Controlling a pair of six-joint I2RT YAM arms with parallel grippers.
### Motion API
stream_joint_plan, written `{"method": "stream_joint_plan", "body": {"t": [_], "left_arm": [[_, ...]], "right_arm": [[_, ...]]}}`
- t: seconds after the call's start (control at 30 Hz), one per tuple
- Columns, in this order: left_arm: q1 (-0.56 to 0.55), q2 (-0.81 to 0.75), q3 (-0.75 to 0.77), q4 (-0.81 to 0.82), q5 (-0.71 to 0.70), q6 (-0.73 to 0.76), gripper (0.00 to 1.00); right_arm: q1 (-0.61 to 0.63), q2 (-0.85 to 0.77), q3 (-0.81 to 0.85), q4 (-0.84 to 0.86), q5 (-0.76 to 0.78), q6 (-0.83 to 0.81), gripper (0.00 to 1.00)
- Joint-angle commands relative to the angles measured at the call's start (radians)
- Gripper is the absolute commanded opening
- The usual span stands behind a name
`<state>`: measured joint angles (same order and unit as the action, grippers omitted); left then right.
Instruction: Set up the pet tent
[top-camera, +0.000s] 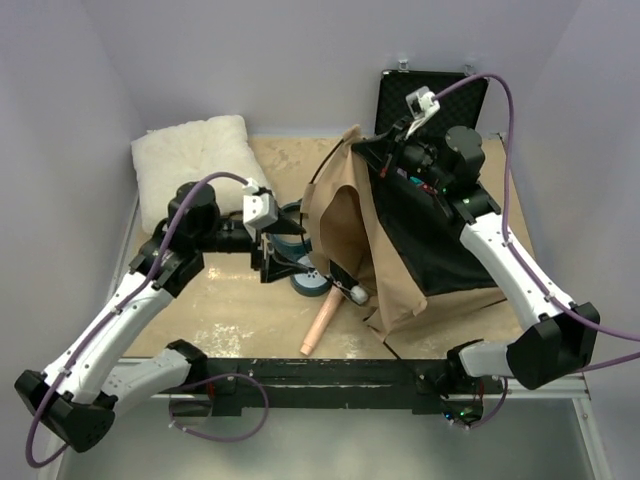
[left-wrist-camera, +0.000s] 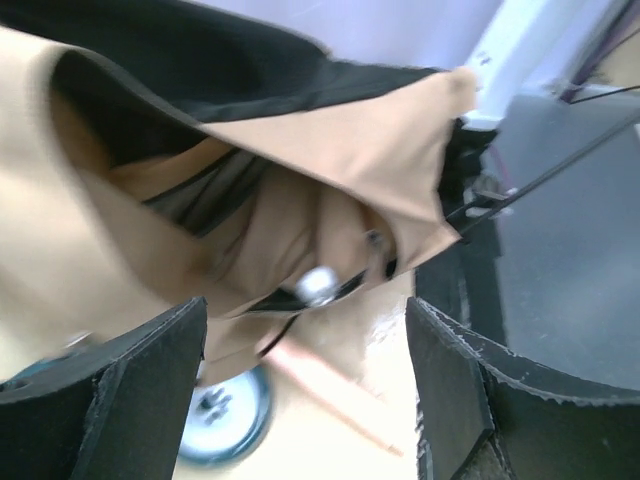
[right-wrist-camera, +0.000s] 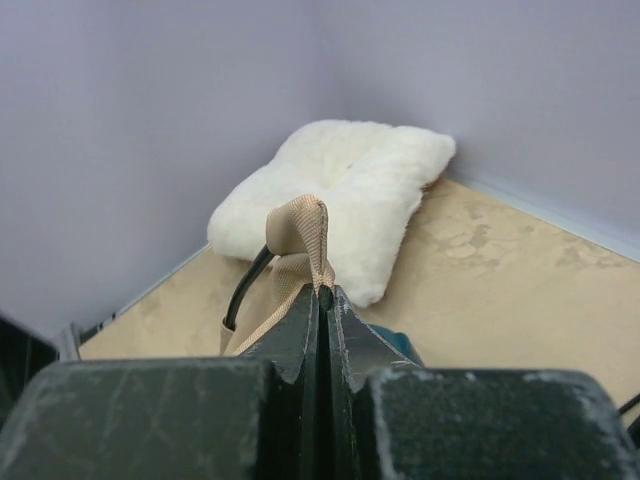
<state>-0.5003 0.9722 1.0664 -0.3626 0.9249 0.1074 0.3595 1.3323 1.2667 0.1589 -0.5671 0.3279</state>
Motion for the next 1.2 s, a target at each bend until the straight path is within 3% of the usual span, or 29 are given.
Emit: {"method": "stream_joint_plan", "body": {"t": [0.0, 0.07, 0.27, 0.4, 0.5, 0.57, 0.93, 1.03, 1.1, 1.17], "left_arm": [[-0.134, -0.001, -0.101, 0.248, -0.044, -0.171, 0.84], [-0.199, 0.022, -0.128, 0.405, -0.092, -0.245, 0.84], [-0.391, 0.118, -0.114, 0.485, -0.263, -0.249, 0.82], [-0.394, 0.167, -0.146, 0.534, -0.343, -0.305, 0.84], [-0.385, 0.192, -0.195, 0.621, -0.302, -0.415, 0.9], [-0.388, 0.233, -0.217, 0.681, -0.238, -0.521, 0.99], [-0.402, 0.437, -0.283, 1.022, -0.109, -0.755, 0.99], [-0.408, 0.506, -0.243, 1.077, -0.04, -0.785, 0.87], [-0.409, 0.537, -0.226, 1.077, -0.006, -0.784, 0.7], [-0.408, 0.531, -0.238, 1.082, -0.006, -0.782, 0.41]], "right_arm": [[-0.002, -0.061, -0.009, 0.171, 0.22, 0.127, 0.0], [0.002, -0.077, -0.027, 0.209, 0.272, 0.186, 0.0], [0.022, -0.076, -0.046, 0.197, 0.377, 0.281, 0.0], [0.027, -0.088, -0.073, 0.234, 0.348, 0.284, 0.0], [0.029, -0.104, -0.082, 0.235, 0.332, 0.273, 0.0], [0.03, -0.111, -0.09, 0.241, 0.329, 0.27, 0.0], [0.033, -0.127, -0.125, 0.287, 0.312, 0.243, 0.01], [0.033, -0.136, -0.141, 0.289, 0.309, 0.235, 0.02], [0.033, -0.143, -0.147, 0.286, 0.296, 0.221, 0.03], [0.033, -0.153, -0.145, 0.28, 0.274, 0.214, 0.02]]}}
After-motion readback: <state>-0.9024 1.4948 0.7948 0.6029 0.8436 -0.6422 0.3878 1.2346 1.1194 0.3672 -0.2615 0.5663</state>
